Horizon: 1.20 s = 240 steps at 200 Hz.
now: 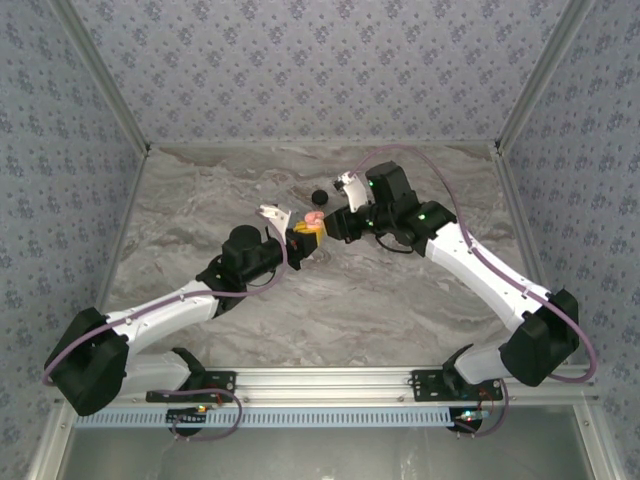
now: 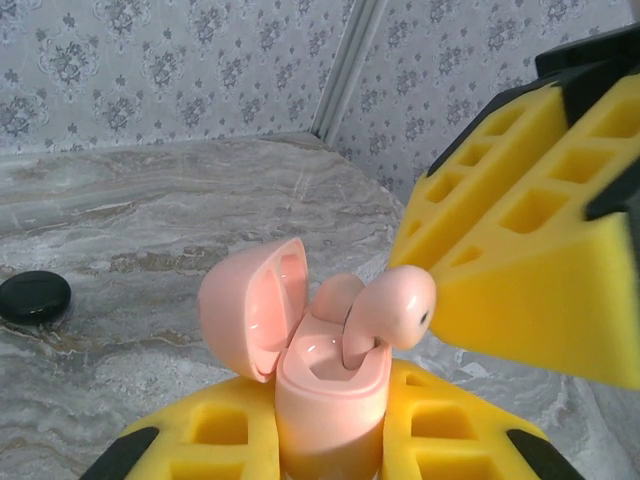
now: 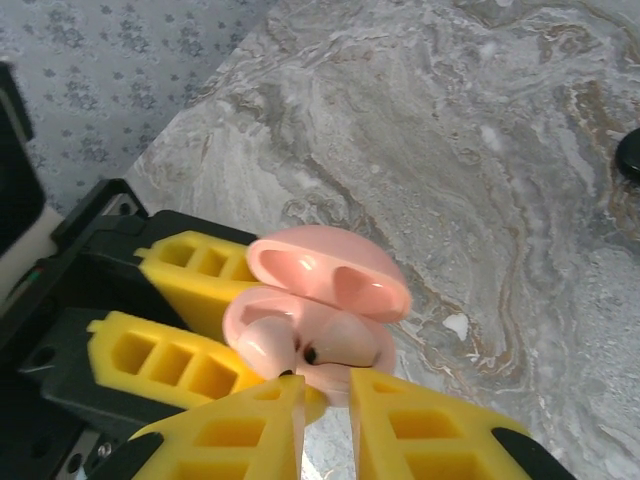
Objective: Insert wireless bluetooth earbuds into charging case
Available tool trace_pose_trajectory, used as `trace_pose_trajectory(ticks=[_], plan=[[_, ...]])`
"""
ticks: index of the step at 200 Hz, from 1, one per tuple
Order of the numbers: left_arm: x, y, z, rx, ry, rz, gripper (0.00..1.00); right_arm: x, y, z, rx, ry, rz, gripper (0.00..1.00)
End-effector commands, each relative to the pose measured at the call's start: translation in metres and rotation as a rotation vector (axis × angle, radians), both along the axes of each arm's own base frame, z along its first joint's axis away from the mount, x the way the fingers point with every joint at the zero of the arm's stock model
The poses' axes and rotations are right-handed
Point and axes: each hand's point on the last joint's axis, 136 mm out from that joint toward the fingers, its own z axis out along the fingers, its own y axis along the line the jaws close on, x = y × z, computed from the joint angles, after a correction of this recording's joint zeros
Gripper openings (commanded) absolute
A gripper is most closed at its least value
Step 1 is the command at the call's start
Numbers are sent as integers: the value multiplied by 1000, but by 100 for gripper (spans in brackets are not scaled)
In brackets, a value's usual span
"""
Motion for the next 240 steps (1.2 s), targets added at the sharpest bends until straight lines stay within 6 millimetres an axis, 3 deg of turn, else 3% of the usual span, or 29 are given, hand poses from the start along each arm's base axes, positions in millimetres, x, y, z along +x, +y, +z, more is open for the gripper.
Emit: trace_pose_trajectory(ticks=[1, 130, 205, 240], plan=[[-3, -8, 34, -50, -76, -32, 16, -12, 11, 22, 37, -43, 72, 21], [-11, -15, 33, -15, -101, -61, 15, -14, 15, 25, 31, -51, 81, 23], [-11, -10, 33, 7, -115, -47, 15, 3, -17, 35, 52, -89, -55, 26], [-19, -11, 46, -12, -162, -85, 15, 13, -39, 26, 73, -44, -101, 27]])
